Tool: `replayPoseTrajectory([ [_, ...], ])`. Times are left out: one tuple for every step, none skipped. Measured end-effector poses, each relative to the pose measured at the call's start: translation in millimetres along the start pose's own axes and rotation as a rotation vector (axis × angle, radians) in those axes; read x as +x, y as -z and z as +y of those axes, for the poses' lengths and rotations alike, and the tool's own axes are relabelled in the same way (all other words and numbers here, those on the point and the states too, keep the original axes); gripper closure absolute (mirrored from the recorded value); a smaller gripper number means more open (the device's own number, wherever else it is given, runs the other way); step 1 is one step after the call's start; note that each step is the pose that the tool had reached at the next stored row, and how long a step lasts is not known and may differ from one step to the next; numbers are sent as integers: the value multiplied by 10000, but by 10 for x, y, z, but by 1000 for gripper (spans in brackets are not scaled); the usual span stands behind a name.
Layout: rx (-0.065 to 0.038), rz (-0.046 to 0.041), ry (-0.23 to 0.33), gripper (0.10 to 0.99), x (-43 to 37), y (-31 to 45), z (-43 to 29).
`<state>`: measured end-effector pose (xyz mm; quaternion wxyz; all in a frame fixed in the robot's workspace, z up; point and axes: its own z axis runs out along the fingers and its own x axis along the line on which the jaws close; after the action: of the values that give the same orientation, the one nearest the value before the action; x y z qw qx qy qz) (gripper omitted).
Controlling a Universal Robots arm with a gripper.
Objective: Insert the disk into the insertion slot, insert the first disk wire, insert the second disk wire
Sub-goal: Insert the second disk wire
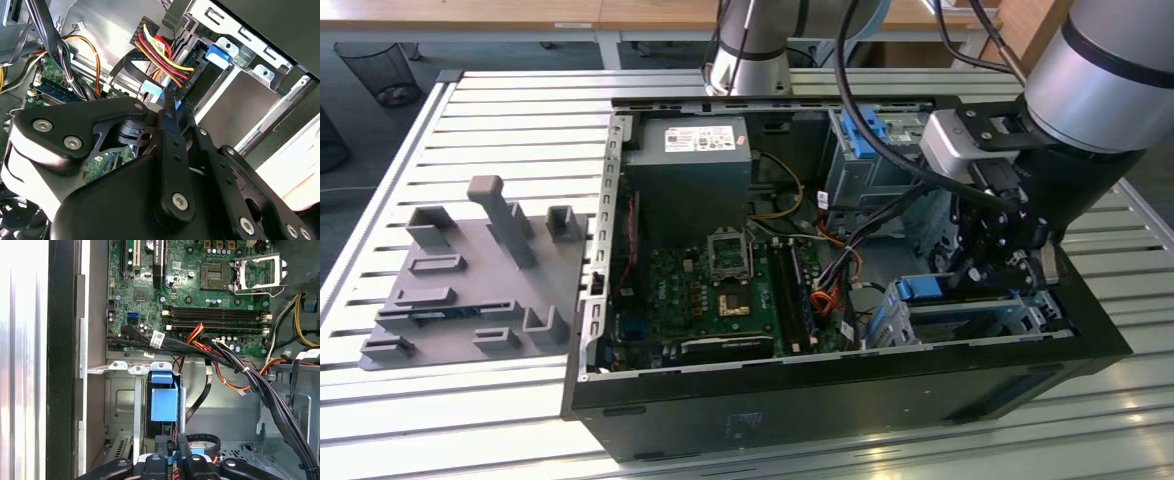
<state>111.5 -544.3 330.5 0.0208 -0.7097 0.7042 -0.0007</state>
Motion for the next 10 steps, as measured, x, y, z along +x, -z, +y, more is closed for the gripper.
replayPoseTrajectory([
  [0,9,1,863,0,8,0],
  [-1,22,1,863,0,16,-1],
  [-1,33,1,863,-1,25,-1],
  [-1,45,1,863,-1,36,-1],
  [-2,56,2,863,-1,46,-1],
  [-3,67,2,863,-2,58,-2],
  [-6,81,3,863,-2,70,-2],
  [-9,99,3,863,-2,82,-2],
  [-12,115,2,863,-3,88,-2],
  [-15,133,3,863,-3,91,-3],
])
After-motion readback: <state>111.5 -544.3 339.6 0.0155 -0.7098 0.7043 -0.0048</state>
